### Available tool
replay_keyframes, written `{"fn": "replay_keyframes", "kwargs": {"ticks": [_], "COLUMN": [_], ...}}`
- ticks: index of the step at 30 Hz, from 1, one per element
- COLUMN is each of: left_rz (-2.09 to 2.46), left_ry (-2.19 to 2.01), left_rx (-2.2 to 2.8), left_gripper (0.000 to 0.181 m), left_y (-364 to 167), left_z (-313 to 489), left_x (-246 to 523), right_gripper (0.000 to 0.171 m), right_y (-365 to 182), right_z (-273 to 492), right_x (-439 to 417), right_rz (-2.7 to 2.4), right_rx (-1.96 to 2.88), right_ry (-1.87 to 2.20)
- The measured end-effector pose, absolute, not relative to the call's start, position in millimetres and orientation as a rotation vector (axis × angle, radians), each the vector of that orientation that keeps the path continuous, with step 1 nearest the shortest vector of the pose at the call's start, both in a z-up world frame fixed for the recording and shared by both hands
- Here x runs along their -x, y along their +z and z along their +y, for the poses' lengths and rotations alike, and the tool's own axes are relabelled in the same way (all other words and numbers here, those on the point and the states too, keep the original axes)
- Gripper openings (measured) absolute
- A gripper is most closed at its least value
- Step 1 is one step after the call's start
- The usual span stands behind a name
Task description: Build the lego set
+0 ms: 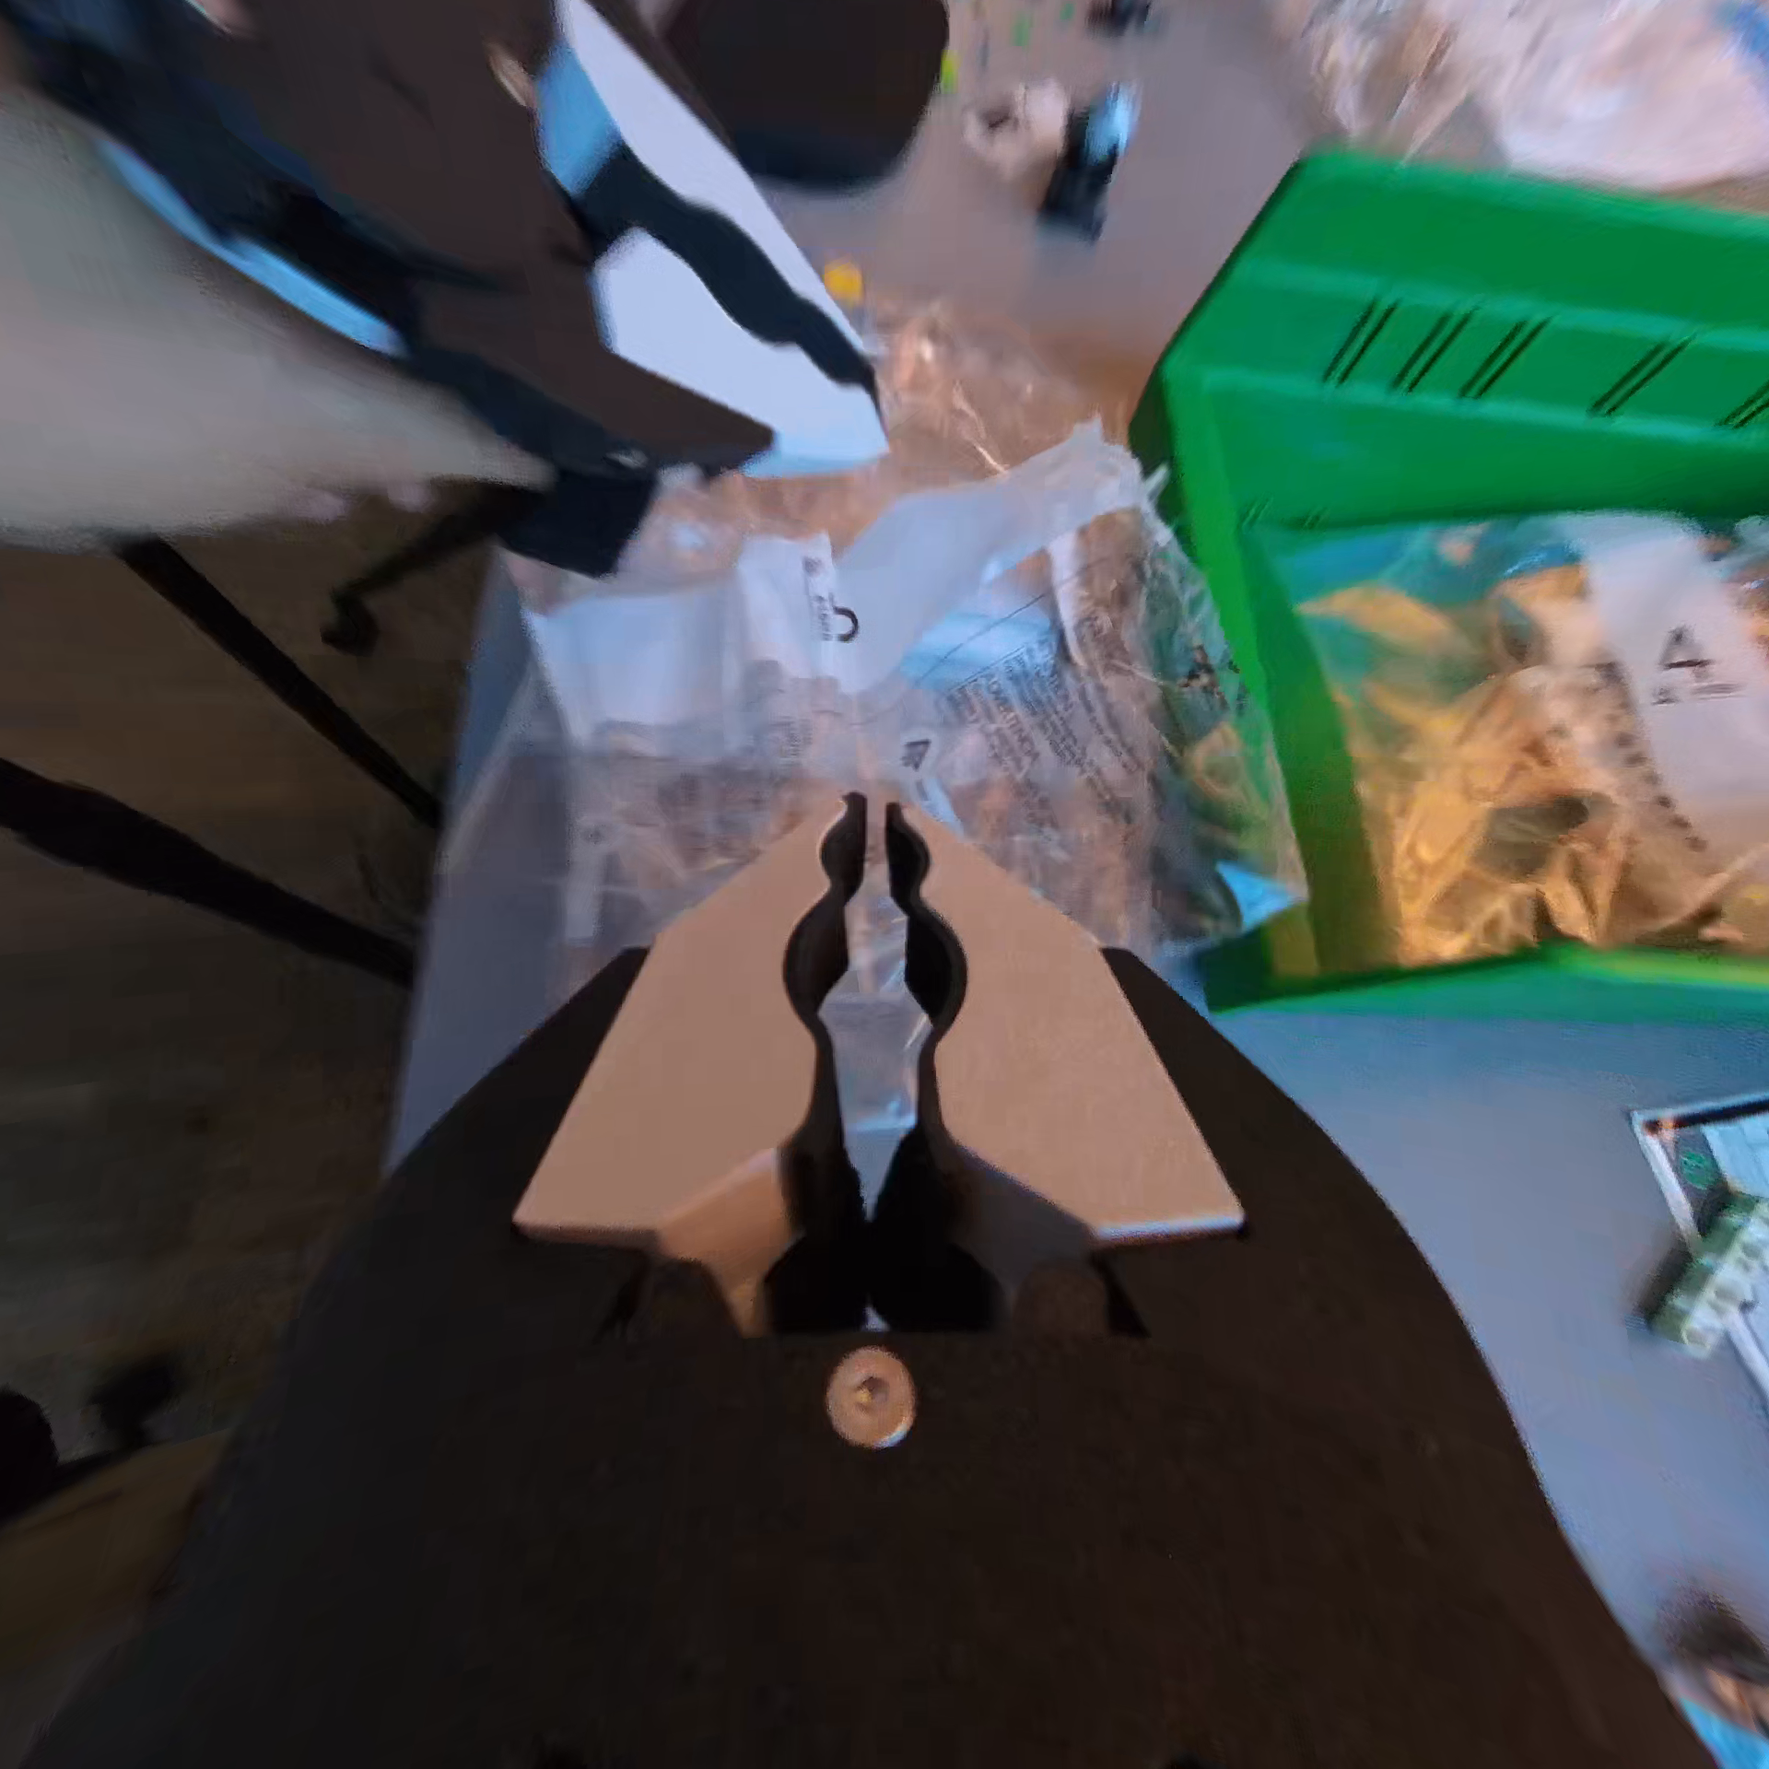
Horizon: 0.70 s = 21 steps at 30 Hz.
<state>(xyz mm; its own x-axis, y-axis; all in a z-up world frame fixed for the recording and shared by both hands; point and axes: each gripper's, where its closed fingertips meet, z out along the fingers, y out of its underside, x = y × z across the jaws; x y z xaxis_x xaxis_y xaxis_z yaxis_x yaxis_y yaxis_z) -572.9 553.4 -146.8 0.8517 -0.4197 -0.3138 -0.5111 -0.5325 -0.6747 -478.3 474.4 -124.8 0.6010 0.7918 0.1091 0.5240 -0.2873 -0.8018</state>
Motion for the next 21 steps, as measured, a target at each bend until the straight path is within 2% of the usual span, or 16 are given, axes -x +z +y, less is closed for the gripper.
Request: {"fn": "replay_keyframes", "kwargs": {"ticks": [1, 6, 10, 13, 18, 21], "left_rz": [0.66, 0.681, 0.727, 0.787, 0.92, 0.971], "left_ry": [0.135, 0.107, 0.023, -0.209, -0.666, -0.755], "left_rx": [2.165, 1.978, 1.88, 1.838, 1.883, 1.928], "left_gripper": [0.003, 0.013, 0.02, 0.022, 0.022, 0.023], "left_y": [-136.2, -95.0, -71.3, -64.8, -101.2, -132.3], "left_z": [554.2, 543.9, 509.8, 460.2, 376.2, 348.1], "left_x": [568.3, 539.0, 505.6, 449.8, 345.1, 308.9], "right_gripper": [0.005, 0.017, 0.018, 0.02, 0.02, 0.023], "right_y": [-109.1, -74.1, -96.8, -119.5, -131.8, -138.4], "right_z": [460.4, 359.7, 304.7, 264.7, 223.7, 219.7], "right_x": [473.0, 404.4, 284.8, 204.7, 126.2, 112.8], "right_rz": [-1.009, -0.834, -0.591, -0.394, -0.217, -0.234], "right_rx": [1.929, 1.808, 1.866, 1.966, 1.995, 2.03], "right_ry": [0.436, 0.707, 0.613, 0.524, 0.35, 0.304]}}
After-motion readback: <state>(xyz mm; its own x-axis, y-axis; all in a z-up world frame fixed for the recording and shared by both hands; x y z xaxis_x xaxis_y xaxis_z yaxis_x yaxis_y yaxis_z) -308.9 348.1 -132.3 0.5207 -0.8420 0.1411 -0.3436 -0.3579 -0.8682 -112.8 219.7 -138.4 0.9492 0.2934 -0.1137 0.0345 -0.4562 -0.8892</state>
